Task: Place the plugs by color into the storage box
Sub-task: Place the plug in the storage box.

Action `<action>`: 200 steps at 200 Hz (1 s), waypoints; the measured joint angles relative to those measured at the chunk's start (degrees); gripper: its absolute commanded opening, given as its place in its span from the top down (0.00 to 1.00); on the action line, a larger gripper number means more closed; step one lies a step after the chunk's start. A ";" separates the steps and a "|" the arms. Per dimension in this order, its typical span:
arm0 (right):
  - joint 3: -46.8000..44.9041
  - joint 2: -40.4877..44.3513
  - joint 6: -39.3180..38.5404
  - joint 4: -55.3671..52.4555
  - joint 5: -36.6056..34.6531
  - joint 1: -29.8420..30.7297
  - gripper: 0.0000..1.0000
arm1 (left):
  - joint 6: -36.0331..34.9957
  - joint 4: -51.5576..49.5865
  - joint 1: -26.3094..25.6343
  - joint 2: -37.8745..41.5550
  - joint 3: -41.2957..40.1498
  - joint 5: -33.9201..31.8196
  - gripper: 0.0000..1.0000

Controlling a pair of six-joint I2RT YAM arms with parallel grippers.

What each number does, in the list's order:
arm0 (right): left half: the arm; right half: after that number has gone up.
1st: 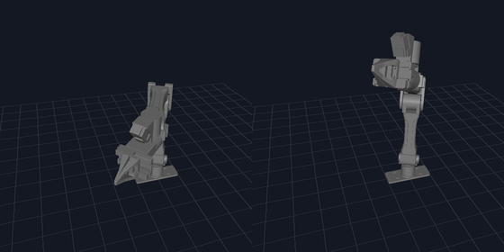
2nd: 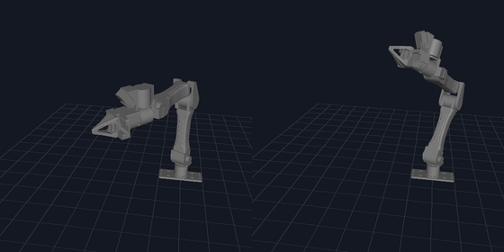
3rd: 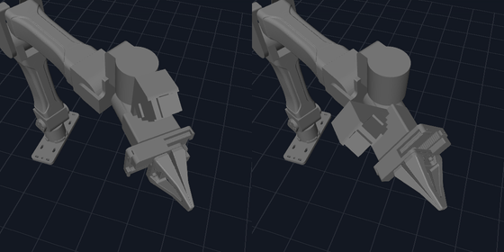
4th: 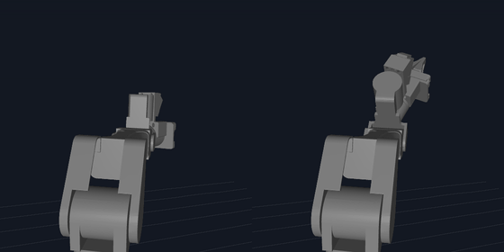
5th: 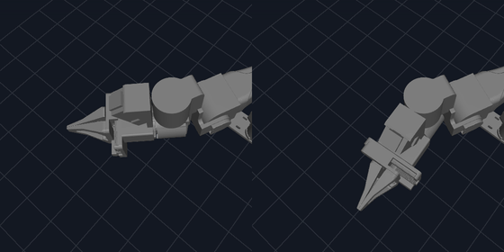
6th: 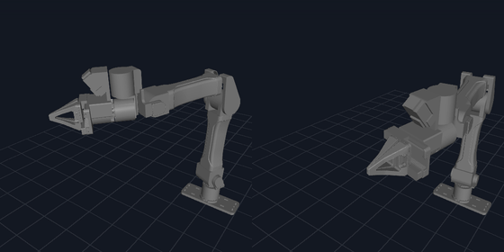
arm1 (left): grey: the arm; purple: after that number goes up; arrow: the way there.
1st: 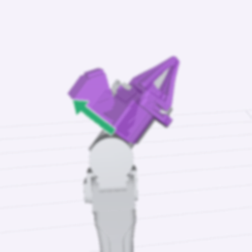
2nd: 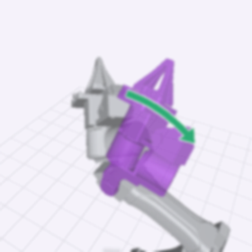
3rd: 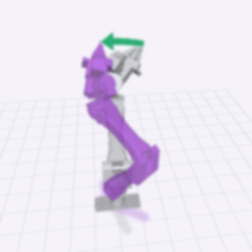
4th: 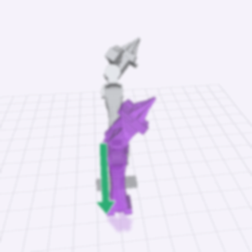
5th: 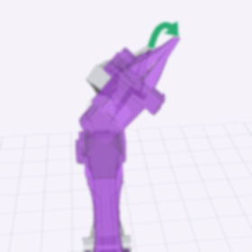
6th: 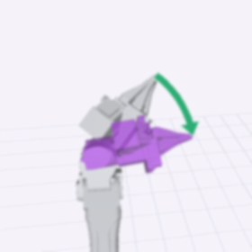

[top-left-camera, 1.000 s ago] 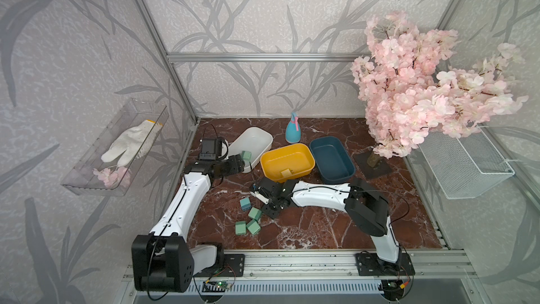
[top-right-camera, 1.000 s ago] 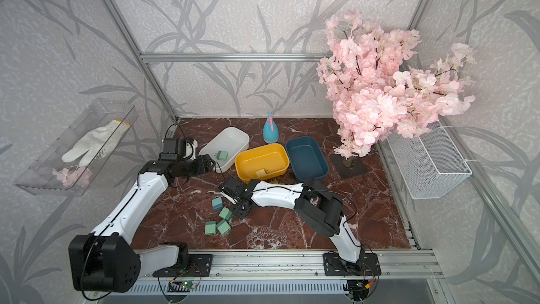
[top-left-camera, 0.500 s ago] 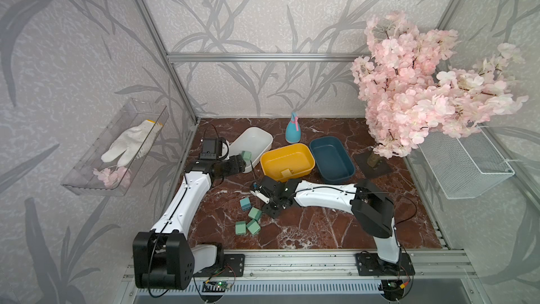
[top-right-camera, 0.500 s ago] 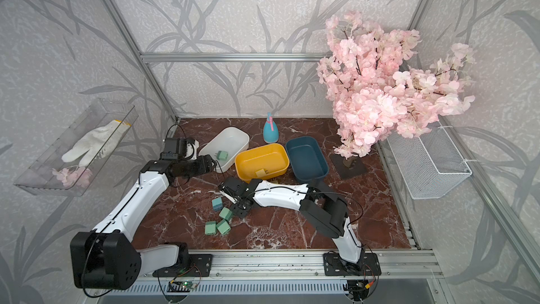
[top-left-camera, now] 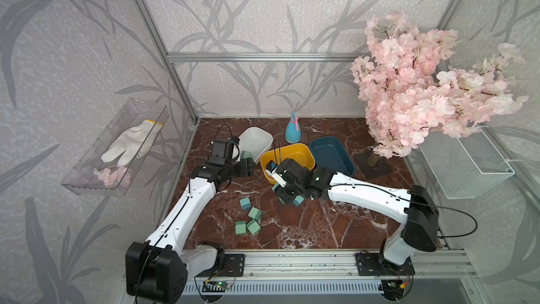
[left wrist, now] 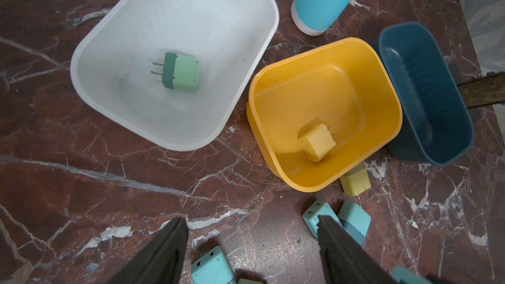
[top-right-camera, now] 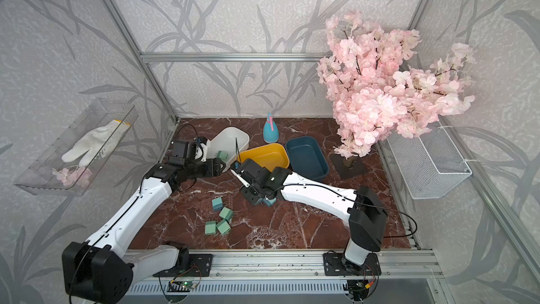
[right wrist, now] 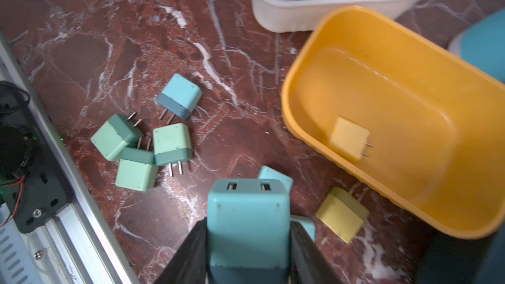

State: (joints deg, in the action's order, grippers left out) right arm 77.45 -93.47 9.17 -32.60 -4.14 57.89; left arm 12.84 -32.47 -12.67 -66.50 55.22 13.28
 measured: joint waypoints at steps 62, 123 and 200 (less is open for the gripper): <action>-7.32 9.25 0.90 -0.02 -0.55 -17.09 0.55 | -6.40 0.57 -10.67 1.99 0.00 -3.63 0.24; -8.55 8.15 0.68 0.63 -0.33 -27.71 0.55 | -11.89 1.77 -18.34 2.12 -0.98 -1.55 0.22; -10.45 -1.03 0.26 2.80 1.18 -35.60 0.54 | -24.44 3.37 -27.96 1.51 -4.09 8.94 0.21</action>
State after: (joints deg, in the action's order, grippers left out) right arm 67.00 -94.50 9.43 -29.80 -2.96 22.28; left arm -11.60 -29.10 -40.62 -64.99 51.13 22.22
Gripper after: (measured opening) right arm 0.464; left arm 0.793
